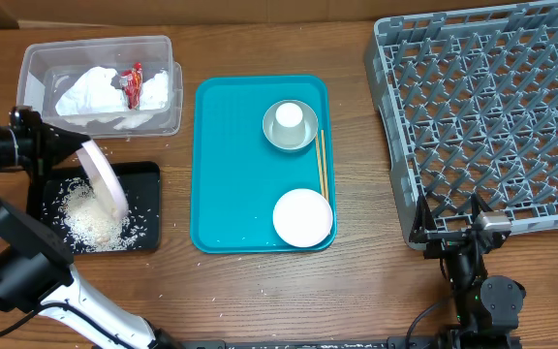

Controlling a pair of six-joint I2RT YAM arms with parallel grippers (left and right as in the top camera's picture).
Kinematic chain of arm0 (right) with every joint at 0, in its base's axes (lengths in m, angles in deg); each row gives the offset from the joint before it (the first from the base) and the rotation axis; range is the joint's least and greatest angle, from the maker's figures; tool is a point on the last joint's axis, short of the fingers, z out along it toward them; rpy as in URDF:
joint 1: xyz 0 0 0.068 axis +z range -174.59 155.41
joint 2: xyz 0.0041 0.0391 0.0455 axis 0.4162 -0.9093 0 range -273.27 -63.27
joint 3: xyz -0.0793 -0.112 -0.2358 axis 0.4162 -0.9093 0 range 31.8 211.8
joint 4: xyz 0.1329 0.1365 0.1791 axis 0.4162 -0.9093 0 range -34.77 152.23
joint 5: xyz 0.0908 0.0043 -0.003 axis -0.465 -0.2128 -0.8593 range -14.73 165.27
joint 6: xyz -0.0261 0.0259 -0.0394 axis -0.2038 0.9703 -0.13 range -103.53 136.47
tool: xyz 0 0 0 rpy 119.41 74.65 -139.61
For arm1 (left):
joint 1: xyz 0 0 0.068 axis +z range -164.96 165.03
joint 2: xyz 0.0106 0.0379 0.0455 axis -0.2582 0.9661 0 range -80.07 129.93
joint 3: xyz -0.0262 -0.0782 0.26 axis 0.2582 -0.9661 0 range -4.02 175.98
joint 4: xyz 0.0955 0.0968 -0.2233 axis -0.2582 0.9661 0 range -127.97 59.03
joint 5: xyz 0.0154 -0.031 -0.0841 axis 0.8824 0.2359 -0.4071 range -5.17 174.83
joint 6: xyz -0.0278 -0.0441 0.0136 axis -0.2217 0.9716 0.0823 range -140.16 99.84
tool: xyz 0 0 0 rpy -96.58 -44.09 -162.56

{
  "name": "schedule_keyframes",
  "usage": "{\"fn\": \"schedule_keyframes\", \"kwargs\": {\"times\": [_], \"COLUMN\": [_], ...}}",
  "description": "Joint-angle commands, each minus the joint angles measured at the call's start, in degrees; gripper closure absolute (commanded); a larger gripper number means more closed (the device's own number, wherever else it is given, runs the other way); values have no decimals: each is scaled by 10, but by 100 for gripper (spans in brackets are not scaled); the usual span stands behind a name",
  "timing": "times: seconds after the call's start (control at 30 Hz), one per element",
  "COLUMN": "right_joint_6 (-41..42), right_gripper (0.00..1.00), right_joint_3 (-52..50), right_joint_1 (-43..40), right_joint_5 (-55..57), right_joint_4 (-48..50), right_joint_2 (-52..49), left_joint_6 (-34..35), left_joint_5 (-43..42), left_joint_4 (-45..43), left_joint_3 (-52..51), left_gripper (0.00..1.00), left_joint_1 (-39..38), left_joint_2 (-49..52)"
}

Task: Sort waste into correct bins and load items into the dishwasher
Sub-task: 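Shake the tilted white plate over the black tray to empty it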

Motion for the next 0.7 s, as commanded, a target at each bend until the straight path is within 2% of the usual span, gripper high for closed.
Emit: {"fn": "schedule_keyframes", "kwargs": {"times": [0.0,0.1,0.23,0.67], "right_joint_6": [0,0,0,0], "right_gripper": [0,0,0,0], "right_joint_3": [-6,-6,-6,-6], "right_joint_1": [2,2,2,2], "right_joint_5": [4,4,4,4], "right_joint_4": [2,2,2,2], "right_joint_2": [5,5,5,5], "left_joint_6": [-32,-35,-87,-95], "left_joint_5": [-44,-63,-119,-118], "left_joint_4": [-5,-8,5,24], "left_joint_3": [-28,-33,-32,-33], "left_gripper": [96,96,96,96], "left_joint_1": [7,14,25,60], "left_joint_2": [6,6,6,8]}}
